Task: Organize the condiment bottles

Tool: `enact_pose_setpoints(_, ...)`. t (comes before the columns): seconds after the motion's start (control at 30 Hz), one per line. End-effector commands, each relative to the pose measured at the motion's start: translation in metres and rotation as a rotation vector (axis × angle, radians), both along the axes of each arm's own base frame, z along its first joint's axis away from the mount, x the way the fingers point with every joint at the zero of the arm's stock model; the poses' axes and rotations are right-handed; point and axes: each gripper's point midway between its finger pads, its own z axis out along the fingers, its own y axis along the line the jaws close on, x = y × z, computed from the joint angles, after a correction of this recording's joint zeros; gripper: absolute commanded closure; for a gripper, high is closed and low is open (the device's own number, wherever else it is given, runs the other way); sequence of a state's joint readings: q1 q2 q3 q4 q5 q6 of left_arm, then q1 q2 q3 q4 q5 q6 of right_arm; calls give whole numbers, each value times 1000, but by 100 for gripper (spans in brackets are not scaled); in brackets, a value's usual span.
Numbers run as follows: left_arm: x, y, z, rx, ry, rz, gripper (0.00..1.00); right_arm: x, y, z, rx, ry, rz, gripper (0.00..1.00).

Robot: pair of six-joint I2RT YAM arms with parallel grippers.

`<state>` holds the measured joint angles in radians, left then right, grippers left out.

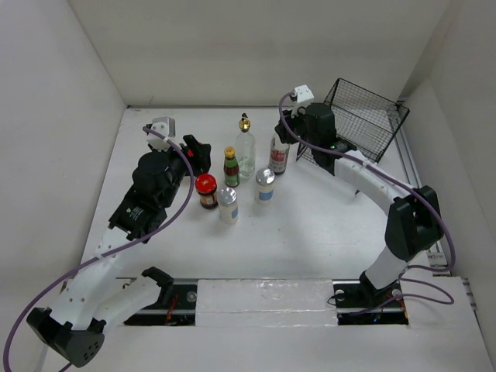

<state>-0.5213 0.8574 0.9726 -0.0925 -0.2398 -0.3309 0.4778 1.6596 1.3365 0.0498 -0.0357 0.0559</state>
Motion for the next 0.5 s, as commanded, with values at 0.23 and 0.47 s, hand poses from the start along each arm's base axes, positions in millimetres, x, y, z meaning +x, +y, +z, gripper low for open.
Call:
enact_pose_setpoints(0.23,2,-2,12,-25,-47,-12,40,1,12,99,169,-247,49,85)
enact_pose_setpoints(0.47,2,-2,12,-17,-49,-12,41,-12,1,195,273,-425,43,86)
